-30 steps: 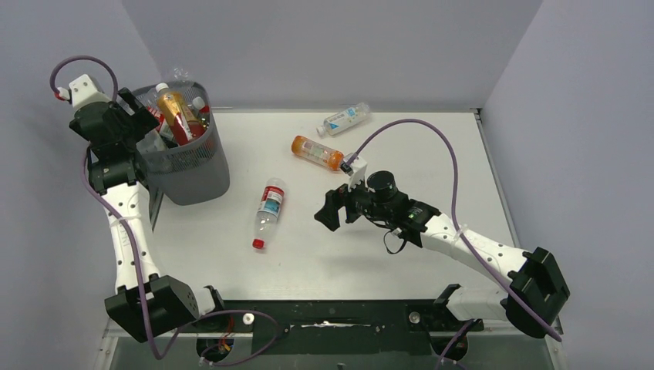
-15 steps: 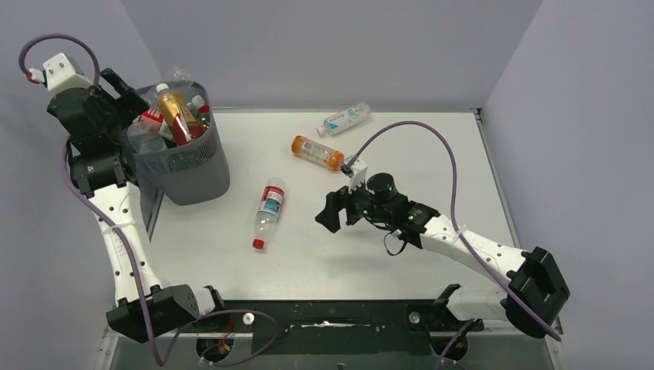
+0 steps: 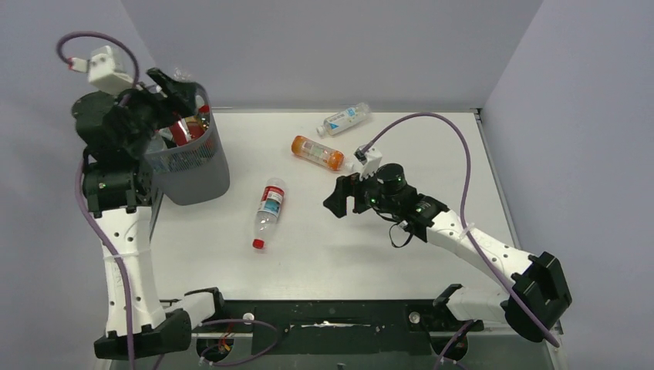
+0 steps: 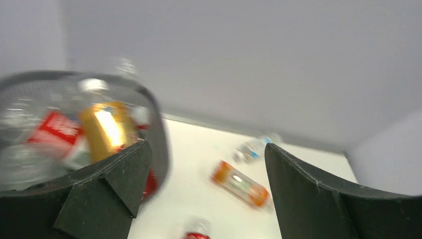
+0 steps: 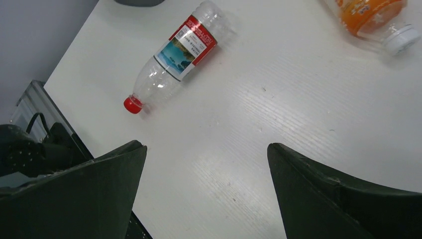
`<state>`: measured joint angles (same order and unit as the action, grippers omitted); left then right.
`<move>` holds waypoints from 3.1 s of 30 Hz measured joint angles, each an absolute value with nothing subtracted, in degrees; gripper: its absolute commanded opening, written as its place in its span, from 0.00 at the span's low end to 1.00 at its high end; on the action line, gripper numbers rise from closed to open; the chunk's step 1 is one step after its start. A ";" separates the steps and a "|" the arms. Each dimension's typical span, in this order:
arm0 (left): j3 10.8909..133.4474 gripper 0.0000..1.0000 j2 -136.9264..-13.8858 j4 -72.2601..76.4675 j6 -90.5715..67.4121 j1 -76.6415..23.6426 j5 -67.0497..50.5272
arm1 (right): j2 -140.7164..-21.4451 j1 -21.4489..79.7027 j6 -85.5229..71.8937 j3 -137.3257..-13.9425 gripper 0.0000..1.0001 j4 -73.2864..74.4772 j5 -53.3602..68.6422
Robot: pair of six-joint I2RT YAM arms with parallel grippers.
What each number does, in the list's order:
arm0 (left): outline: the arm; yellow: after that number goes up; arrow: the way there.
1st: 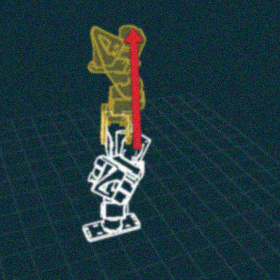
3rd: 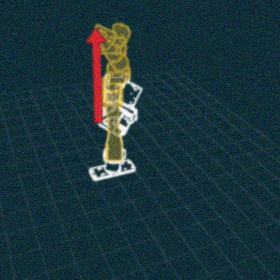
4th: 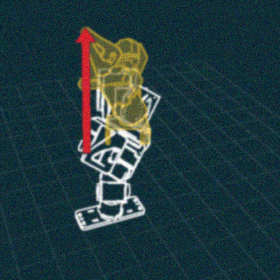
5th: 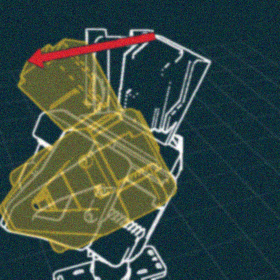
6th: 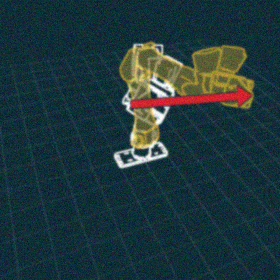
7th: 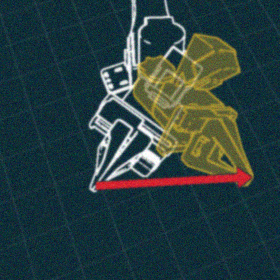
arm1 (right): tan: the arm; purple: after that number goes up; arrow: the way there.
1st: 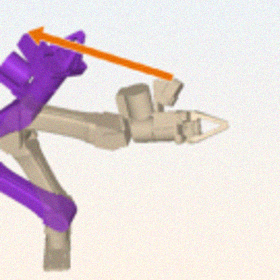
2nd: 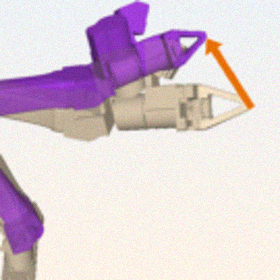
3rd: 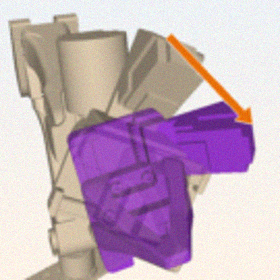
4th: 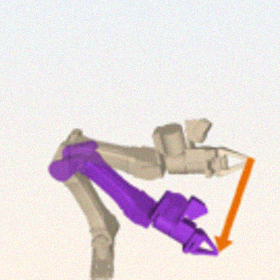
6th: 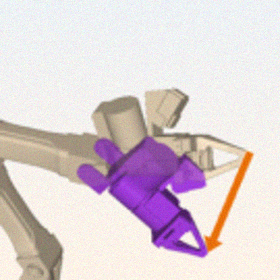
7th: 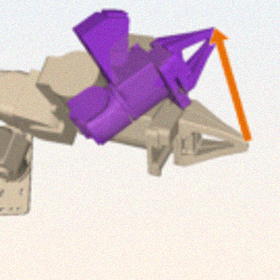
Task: Put the plastic bottles in the bin
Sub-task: Place the plastic bottle in the trash bin, then pick up the plastic bottle at the center of the board, then place the plastic bottle in the trash bin.
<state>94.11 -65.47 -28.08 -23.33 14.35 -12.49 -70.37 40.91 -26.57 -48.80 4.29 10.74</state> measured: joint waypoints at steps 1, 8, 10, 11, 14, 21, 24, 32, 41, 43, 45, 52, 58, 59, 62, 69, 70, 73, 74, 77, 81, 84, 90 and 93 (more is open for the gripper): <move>93.97 0.84 -65.47 -28.25 -23.35 10.83 -11.92 | -70.13 40.25 -27.00 -49.30 0.98 4.89 10.31; 90.83 0.84 -69.43 -31.42 -21.52 -21.78 1.45 | -67.85 34.06 -30.96 -50.19 0.98 7.11 10.07; 90.17 0.84 -72.12 -32.27 -20.47 -28.18 6.07 | -67.44 32.69 -32.03 -50.13 0.98 7.57 10.04; 89.43 0.84 -73.47 -32.84 -20.12 -30.59 7.97 | -67.09 32.21 -32.42 -49.98 0.98 7.84 10.07; 86.41 0.85 -75.99 -34.15 -19.49 -33.10 11.18 | -65.84 31.90 -33.23 -48.93 0.98 8.19 10.11; 79.07 0.85 -80.95 -35.79 -18.87 -34.59 15.84 | -61.73 30.68 -33.78 -45.69 0.98 10.09 10.17; 76.66 0.85 -83.22 -36.01 -18.81 -34.79 16.75 | -60.77 30.00 -33.91 -44.93 0.98 10.35 10.39; 73.41 0.86 -90.30 -35.40 -18.79 -34.11 18.39 | -60.29 29.41 -33.95 -43.31 0.98 10.81 11.64; 70.02 0.87 -97.25 -32.27 -18.26 -29.52 18.39 | -59.94 28.97 -33.95 -42.39 0.98 10.87 12.62; 69.30 0.87 -98.41 -31.48 -18.04 -28.67 18.44 | -59.94 28.84 -33.95 -42.19 0.98 10.90 12.73; 69.01 0.87 -99.66 -30.76 -17.80 -28.21 18.63 | -59.94 28.80 -33.95 -42.15 0.98 10.87 12.82; 68.71 0.55 -104.40 -28.84 -17.82 -28.14 18.72 | -59.94 28.40 -33.93 -41.95 0.98 10.74 13.37; 69.32 0.40 -104.71 -27.97 -17.58 -28.12 18.33 | -59.94 27.73 -33.91 -40.82 0.98 10.72 14.04; 69.54 0.40 -104.68 -28.03 -17.61 -28.12 17.91 | -59.94 27.55 -33.91 -40.66 0.98 10.72 14.15; 71.11 0.40 -104.36 -29.06 -17.72 -28.12 16.60 | -59.94 27.00 -33.87 -40.25 0.98 10.74 14.55; 83.94 0.40 -98.56 -34.44 -16.91 -27.92 14.26 | -59.94 26.50 -33.71 -40.25 0.98 10.35 15.46; 86.87 0.40 -97.30 -35.05 -16.58 -27.73 14.06 | -59.94 26.39 -33.71 -40.25 0.98 10.31 15.57; 95.20 0.39 -93.25 -36.03 -14.85 -26.48 13.89 | -59.94 26.26 -33.74 -40.25 0.98 10.26 15.92; 97.30 0.39 -91.42 -35.99 -14.13 -25.63 13.82 | -59.94 26.26 -33.74 -40.25 0.98 10.26 16.01; 99.96 0.39 -84.38 -35.09 -11.92 -20.08 12.67 | -59.94 26.26 -33.82 -40.21 0.98 10.24 16.16; 101.84 0.39 -76.79 -32.99 -9.85 -6.98 11.14 | -59.79 26.22 -34.44 -38.76 0.98 9.43 16.29; 102.80 0.39 -74.26 -30.65 -9.08 -1.02 10.04 | -59.79 26.22 -35.03 -37.50 0.98 9.47 16.60; 101.89 0.39 -73.73 -25.96 -8.45 4.58 6.02 | -59.77 26.22 -35.05 -37.36 0.98 9.39 17.06; 98.41 0.39 -73.32 -21.80 -8.32 6.20 5.30 | -59.77 26.22 -35.05 -37.36 0.98 9.19 17.26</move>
<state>98.41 -73.32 -21.80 -8.32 6.20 5.30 -59.77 26.22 -35.05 -37.36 9.19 17.26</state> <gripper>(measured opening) 0.513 0.980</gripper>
